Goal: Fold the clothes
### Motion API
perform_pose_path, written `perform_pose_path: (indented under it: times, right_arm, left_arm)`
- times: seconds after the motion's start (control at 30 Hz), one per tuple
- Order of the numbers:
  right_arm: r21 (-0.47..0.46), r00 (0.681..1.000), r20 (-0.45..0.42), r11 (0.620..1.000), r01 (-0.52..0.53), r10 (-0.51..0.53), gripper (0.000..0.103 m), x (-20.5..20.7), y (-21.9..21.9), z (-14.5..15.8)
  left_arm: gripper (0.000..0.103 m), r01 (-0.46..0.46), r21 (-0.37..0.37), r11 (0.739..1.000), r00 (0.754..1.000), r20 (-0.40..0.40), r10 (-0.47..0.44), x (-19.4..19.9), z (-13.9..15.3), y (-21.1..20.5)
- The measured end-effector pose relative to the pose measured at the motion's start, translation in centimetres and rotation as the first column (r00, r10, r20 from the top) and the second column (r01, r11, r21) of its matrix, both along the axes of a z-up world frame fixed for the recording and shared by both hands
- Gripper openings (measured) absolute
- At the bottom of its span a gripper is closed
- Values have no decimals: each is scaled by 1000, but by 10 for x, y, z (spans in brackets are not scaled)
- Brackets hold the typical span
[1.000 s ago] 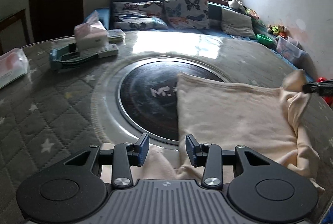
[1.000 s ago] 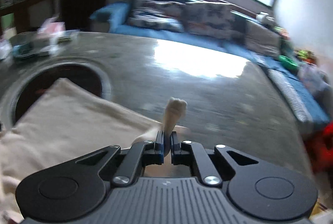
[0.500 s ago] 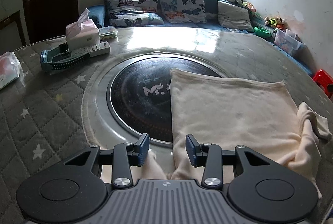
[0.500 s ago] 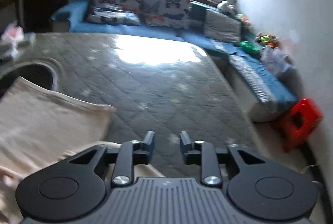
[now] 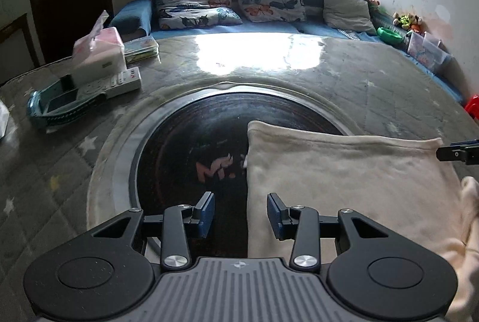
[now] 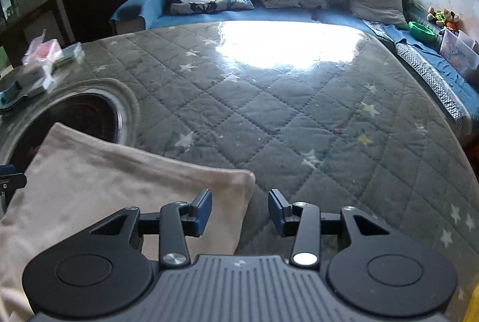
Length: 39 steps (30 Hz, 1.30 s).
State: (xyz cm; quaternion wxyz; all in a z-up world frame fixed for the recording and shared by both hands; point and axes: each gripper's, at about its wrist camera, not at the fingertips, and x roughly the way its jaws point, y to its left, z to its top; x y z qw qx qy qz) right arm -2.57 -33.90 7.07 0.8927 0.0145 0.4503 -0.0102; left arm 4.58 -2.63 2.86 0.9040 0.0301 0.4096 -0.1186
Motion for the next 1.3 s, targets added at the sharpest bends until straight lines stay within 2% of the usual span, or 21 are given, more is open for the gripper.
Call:
perform_pose_path:
  times: [0.23, 0.3, 0.33, 0.43, 0.63, 0.7, 0.73, 0.83, 0.9, 0.97, 1.03, 1.1, 1.17, 1.23, 1.3]
  right_arm:
    - [25, 1000, -9, 999, -20, 20, 43, 13, -4, -4]
    - [28, 999, -10, 999, -35, 35, 40, 14, -2, -3]
    - [30, 999, -10, 999, -42, 42, 32, 14, 0, -3]
    - [34, 998, 3, 997, -67, 67, 14, 17, 8, 0]
    - [49, 991, 71, 992, -113, 110, 13, 31, 31, 17]
    - [70, 988, 104, 990, -123, 115, 19, 38, 38, 23]
    - [80, 986, 117, 989, -126, 116, 26, 42, 41, 27]
    - [108, 982, 146, 984, -140, 123, 32, 54, 47, 37]
    - [84, 982, 136, 986, -144, 132, 33, 55, 47, 38]
    - [46, 984, 115, 988, -145, 139, 40, 50, 45, 36]
    - [8, 986, 89, 989, -145, 144, 40, 40, 41, 32]
    - [-5, 987, 72, 990, -141, 141, 40, 28, 36, 29]
    - [-10, 989, 59, 991, -135, 135, 49, 17, 29, 26]
    - [-23, 991, 42, 992, -127, 128, 52, 5, 22, 22]
    - [-28, 991, 29, 992, -126, 127, 52, -5, 18, 17]
  left_arm:
    - [38, 42, 4, 999, 999, 19, -42, 16, -5, -13]
    - [13, 63, 4, 998, 998, 32, -63, 17, -6, -18]
    - [9, 64, 13, 998, 997, 41, -64, 16, -6, -19]
    - [5, 39, 35, 999, 996, 81, -42, 14, 0, -14]
    - [4, -43, 59, 997, 985, 171, 32, 11, 19, 10]
    - [4, -81, 74, 994, 978, 196, 65, 14, 25, 22]
    - [4, -97, 75, 992, 977, 196, 81, 17, 27, 29]
    - [4, -153, 73, 986, 974, 178, 138, 30, 31, 51]
    - [5, -173, 68, 983, 975, 152, 161, 36, 28, 63]
    - [8, -183, 65, 981, 977, 126, 174, 39, 26, 70]
    - [8, -171, 62, 983, 979, 123, 163, 31, 28, 70]
    - [9, -142, 60, 988, 981, 145, 132, 15, 32, 63]
    - [9, -82, 40, 996, 985, 155, 75, -4, 38, 52]
    - [13, 9, 7, 1000, 988, 154, -10, -26, 44, 35]
    - [14, 121, -12, 993, 982, 149, -118, -51, 47, 12]
